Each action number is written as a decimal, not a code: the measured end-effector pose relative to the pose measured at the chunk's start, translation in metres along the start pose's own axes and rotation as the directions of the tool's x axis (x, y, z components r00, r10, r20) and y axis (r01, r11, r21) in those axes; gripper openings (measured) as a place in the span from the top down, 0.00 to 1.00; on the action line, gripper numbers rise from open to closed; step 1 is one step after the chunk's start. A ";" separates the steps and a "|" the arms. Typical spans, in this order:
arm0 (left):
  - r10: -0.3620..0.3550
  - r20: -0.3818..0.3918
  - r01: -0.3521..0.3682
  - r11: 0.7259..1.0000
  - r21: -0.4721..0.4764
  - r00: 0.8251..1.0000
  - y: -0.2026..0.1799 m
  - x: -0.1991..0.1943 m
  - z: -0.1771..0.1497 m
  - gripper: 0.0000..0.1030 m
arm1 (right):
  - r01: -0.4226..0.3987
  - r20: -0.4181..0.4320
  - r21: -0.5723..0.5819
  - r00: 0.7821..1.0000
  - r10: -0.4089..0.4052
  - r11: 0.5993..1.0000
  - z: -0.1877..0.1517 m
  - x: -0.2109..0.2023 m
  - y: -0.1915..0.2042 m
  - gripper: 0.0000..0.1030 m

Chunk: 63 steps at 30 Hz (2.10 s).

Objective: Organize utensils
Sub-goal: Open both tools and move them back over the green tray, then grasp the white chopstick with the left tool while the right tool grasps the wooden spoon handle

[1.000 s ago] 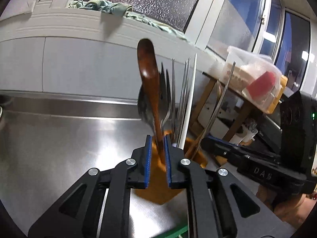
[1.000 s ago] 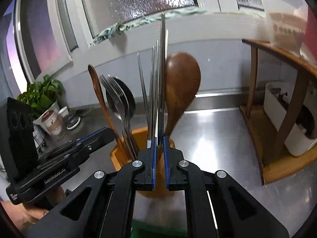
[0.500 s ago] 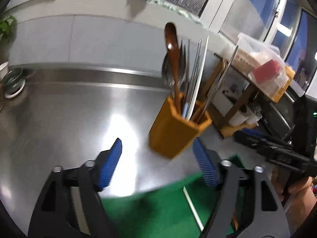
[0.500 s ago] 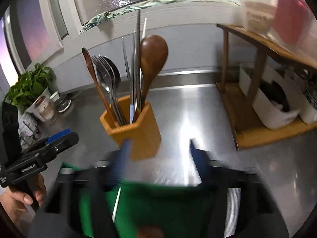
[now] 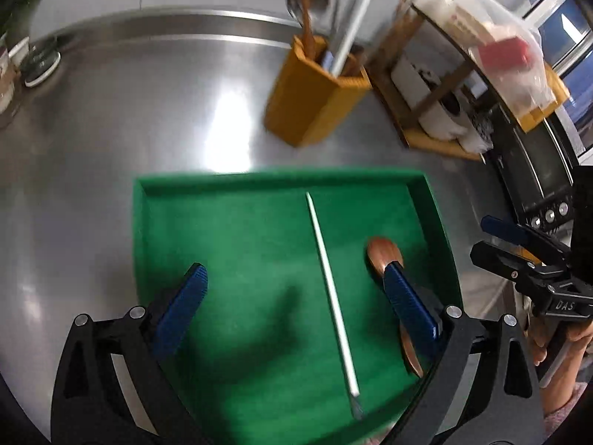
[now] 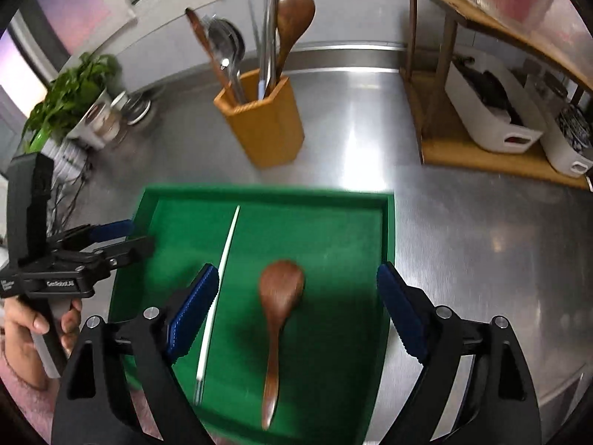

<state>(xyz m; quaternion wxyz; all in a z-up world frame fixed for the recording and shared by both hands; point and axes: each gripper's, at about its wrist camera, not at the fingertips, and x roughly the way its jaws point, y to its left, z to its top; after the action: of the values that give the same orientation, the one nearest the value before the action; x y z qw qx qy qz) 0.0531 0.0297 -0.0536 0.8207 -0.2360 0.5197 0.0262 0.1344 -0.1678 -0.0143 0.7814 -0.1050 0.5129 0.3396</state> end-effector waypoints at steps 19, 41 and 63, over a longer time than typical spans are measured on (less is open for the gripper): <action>-0.009 -0.244 -0.007 0.998 -0.063 0.970 -0.035 0.054 -0.026 0.58 | -0.028 -0.319 0.073 0.947 0.050 0.997 -0.031 0.062 0.012 0.82; 0.125 -0.312 -0.112 0.992 0.060 0.942 -0.048 0.080 -0.019 0.93 | 0.111 -0.395 -0.020 0.912 -0.110 0.994 -0.025 0.091 0.040 0.92; 0.031 -0.336 -0.048 0.998 -0.043 0.941 -0.038 0.077 -0.012 1.00 | 0.071 -0.391 -0.010 0.918 -0.069 0.997 -0.032 0.079 0.027 0.92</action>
<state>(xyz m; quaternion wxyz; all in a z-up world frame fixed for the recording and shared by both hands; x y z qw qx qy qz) 0.0892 -0.0251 -0.1106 0.7133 -0.2473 0.6556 0.0154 0.1127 -0.1308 -0.0924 0.6753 -0.1872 0.6551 0.2824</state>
